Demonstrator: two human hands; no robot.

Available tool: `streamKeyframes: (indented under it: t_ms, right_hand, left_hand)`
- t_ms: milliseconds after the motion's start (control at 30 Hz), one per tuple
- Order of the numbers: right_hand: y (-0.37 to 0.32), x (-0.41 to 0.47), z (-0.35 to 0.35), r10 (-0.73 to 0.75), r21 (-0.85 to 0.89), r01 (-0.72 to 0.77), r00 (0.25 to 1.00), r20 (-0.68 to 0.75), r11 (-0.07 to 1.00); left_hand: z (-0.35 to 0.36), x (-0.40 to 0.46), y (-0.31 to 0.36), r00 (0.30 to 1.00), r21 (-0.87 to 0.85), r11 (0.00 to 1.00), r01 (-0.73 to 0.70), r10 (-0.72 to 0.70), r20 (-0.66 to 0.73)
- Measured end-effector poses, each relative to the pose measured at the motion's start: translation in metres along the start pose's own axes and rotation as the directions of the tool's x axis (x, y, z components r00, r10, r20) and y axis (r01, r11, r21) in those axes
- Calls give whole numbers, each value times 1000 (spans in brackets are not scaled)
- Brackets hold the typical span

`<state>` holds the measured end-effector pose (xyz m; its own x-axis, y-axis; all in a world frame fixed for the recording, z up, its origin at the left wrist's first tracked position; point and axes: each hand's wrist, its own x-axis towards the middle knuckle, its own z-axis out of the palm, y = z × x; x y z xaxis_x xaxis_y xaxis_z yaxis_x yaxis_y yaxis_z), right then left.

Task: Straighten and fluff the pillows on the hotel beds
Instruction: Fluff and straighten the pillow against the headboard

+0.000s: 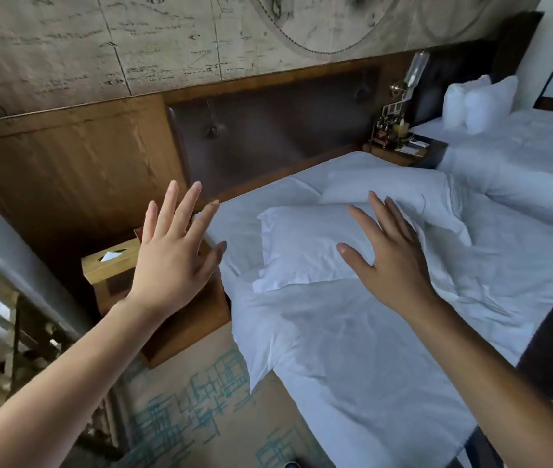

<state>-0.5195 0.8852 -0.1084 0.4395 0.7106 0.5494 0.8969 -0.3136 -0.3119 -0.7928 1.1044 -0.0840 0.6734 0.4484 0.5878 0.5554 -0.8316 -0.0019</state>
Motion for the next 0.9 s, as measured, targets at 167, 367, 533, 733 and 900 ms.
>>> streamKeyframes:
  t_ms: [167,367,533,733,900]
  right_hand:
    - [24,80,37,-36,-6,36,999,-1,999]
    - [52,145,72,21,-30,-20,1000,9,999]
    - [65,186,105,84,-69,-83,996,18,994]
    - [71,237,134,192,-164,-191,981,-11,968]
    - [72,274,150,317,-226,-323,946,-64,919]
  left_hand:
    - [38,82,-34,998,14,998,67,-67,3]
    - [96,151,-48,998,-71,996,62,-59,37]
    - [159,206,-74,999,-97,995,2,3,51]
    - [232,277,-124,997,-147,988,-50,57,42]
    - [266,340,-151,979,-221,959,-178,195,56]
